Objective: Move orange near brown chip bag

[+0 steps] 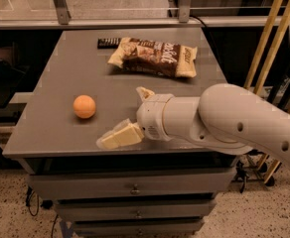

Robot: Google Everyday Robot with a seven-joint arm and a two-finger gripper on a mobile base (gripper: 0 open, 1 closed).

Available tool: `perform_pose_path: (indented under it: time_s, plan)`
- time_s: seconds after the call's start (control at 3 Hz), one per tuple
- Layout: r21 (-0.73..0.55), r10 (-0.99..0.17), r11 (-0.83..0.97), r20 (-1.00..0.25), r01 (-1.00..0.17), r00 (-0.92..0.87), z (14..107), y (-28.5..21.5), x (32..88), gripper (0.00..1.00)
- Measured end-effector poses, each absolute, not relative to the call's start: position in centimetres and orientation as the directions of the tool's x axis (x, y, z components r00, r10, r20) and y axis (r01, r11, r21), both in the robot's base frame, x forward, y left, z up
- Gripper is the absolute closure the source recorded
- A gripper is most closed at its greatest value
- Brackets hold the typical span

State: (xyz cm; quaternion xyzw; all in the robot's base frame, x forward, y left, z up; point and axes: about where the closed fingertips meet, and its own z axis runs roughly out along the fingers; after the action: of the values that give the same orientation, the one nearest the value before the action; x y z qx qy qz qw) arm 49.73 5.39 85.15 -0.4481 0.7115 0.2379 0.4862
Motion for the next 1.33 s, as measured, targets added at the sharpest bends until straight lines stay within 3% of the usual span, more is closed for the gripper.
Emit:
perform_pose_path:
  time_s: [1.33]
  plan:
    - [-0.073, -0.405, 0.483, -0.902, -0.872, -0.149, 83.3, 12.7, 52.0, 0.0]
